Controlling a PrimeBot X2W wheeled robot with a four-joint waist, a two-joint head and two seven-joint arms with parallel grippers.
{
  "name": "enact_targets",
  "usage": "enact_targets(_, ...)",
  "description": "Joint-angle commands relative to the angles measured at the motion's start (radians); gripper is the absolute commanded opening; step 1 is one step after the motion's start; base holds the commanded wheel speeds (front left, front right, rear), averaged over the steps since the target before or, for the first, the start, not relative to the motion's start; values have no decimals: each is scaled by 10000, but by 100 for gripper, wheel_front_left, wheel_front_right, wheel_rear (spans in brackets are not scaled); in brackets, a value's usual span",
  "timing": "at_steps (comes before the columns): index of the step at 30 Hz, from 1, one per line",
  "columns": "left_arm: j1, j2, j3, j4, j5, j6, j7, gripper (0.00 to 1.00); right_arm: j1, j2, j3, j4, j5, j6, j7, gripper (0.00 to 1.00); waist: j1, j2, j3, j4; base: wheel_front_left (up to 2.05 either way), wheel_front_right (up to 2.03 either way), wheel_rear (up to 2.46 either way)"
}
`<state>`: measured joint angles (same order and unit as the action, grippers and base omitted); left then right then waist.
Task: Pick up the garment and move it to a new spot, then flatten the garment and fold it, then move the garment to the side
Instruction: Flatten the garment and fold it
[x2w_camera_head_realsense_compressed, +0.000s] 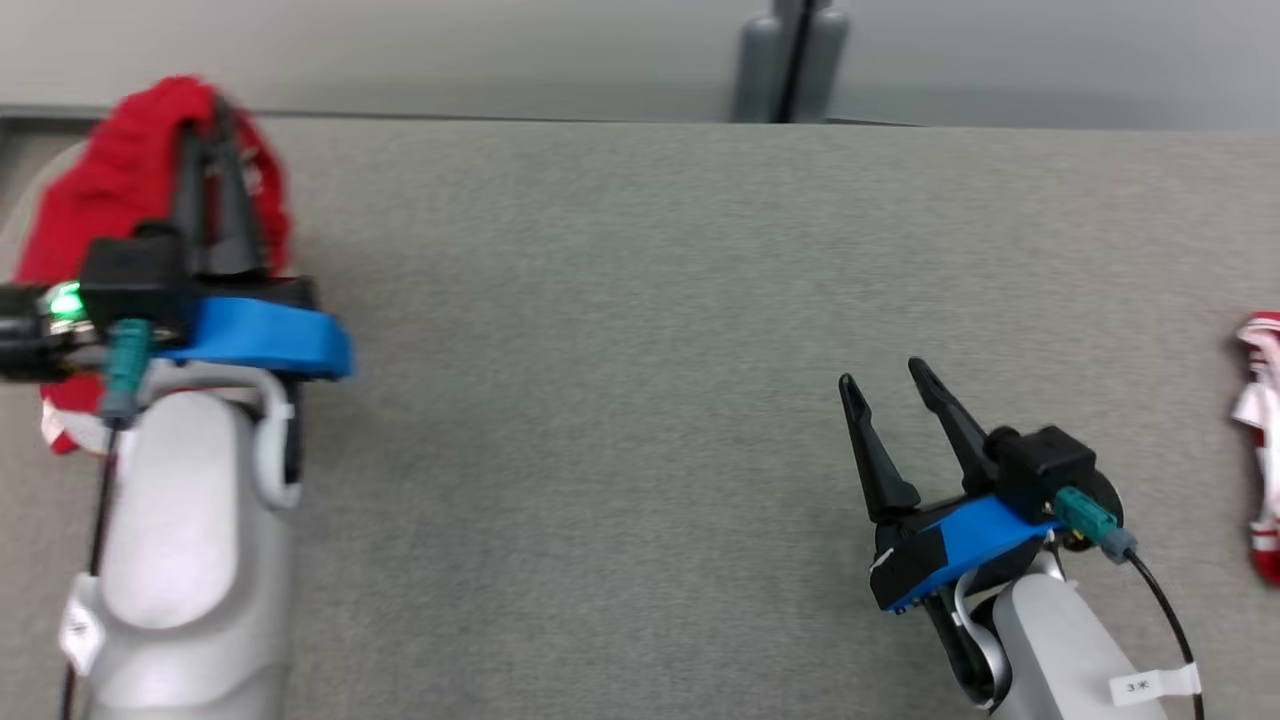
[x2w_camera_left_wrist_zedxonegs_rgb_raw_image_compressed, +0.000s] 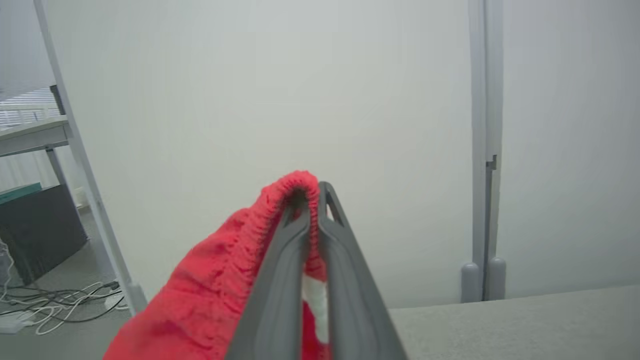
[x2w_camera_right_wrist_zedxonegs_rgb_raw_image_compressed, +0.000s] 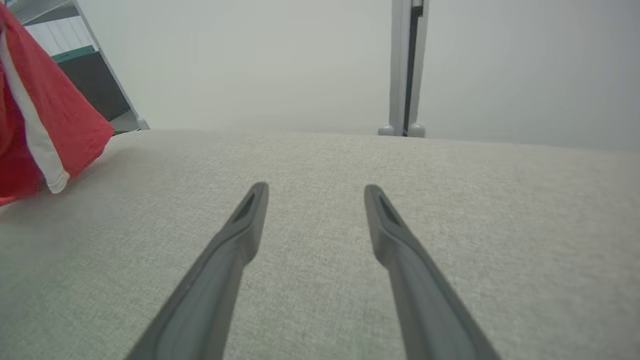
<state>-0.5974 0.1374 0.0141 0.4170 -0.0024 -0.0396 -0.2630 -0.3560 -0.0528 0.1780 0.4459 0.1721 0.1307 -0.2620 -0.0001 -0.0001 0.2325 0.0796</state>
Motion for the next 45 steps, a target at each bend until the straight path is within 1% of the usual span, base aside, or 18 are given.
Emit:
enact_targets(1, -97, -115, -175, -202, 36, -93, -24, 0, 211, 11, 24, 50, 214, 2, -42, 100, 1, 1, -478, -567, 0, 0, 0)
enact_targets(5, -88, -614, -1041, -702, -169, -384, -23, 0, 369, 15, 157, 77, 539, 1, -39, 100, 1, 1, -760, -1279, 0, 0, 0)
enact_targets(8, -75, -796, -1878, -873, -593, -538, -24, 0, 463, 11, 160, 121, 686, 2, -42, 100, 1, 1, -913, -1791, 0, 0, 0)
enact_targets(9, -97, -833, -2182, -921, -782, -567, -24, 0, 485, 13, 162, 139, 714, 1, -41, 100, 1, 1, -952, -1950, 0, 0, 0)
enact_targets(11, -53, -863, -2955, -1178, -1640, -571, -24, 0, 564, 14, 141, 186, 769, 1, -41, 100, 1, 1, -1011, -2218, 0, 0, 0)
enact_targets(14, 120, -863, -4372, -1788, -3052, -60, -24, 0, 632, 15, 45, 239, 769, 1, -41, 100, 1, 1, -1062, -2501, 0, 0, 0)
enact_targets(16, 179, -840, -5138, -2017, -3632, 352, -23, 0, 673, 15, -59, 219, 751, 1, -42, 100, 1, 1, -1057, -2578, 0, 0, 0)
enact_targets(19, 483, -836, -5764, -1776, -4193, 839, -23, 0, 757, 17, -159, 209, 712, 1, -41, 100, 1, 1, -1025, -2581, 0, 0, 0)
enact_targets(21, 772, -833, -5853, -1435, -4303, 1085, -24, 0, 785, 17, -262, 223, 646, 1, -42, 100, 1, 1, -995, -2486, 0, 0, 0)
enact_targets(23, 1147, -848, -5686, -986, -4314, 1252, -24, 0, 828, 16, -367, 269, 599, 1, -42, 100, 1, 1, -981, -2331, 0, 0, 0)
enact_targets(26, 1832, -834, -5184, -114, -4216, 1295, -24, 0, 914, 12, -391, 326, 511, 1, -41, 100, 1, 1, -959, -2093, 0, 0, 0)
enact_targets(29, 2434, -651, -4575, 651, -4103, 1311, -24, 0, 949, 12, -387, 364, 468, 1, -42, 100, 1, 1, -954, -1873, 0, 0, 0)
enact_targets(33, 3152, -528, -3696, 1337, -3898, 1420, -24, 0, 1021, 10, -324, 456, 379, 1, -42, 100, 1, 1, -1010, -1636, 0, 0, 0)
enact_targets(34, 3273, -531, -3443, 1383, -3819, 1486, -26, 7, 1031, 6, -327, 477, 376, 1, -42, 100, 1, 1, -1038, -1598, 0, 0, 0)
enact_targets(35, 3440, -533, -3233, 1463, -3733, 1539, -24, 44, 1055, 9, -301, 502, 365, 1, -42, 100, 1, 1, -1064, -1572, 0, 0, 0)
enact_targets(36, 3616, -535, -3069, 1576, -3672, 1555, -24, 100, 1103, 8, -273, 539, 343, 1, -42, 100, 1, 1, -1096, -1554, 0, 0, 0)
enact_targets(40, 3967, -597, -2301, 1554, -3371, 1505, -24, 100, 1304, 11, -45, 681, 335, 2, -42, 100, 1, 1, -1244, -1539, 0, 0, 0)
enact_targets(45, 4386, -747, -1608, 1192, -3072, 1435, -24, 100, 1545, 9, 632, 741, 566, 1, -42, 100, 1, 1, -1367, -1556, 0, 0, 0)
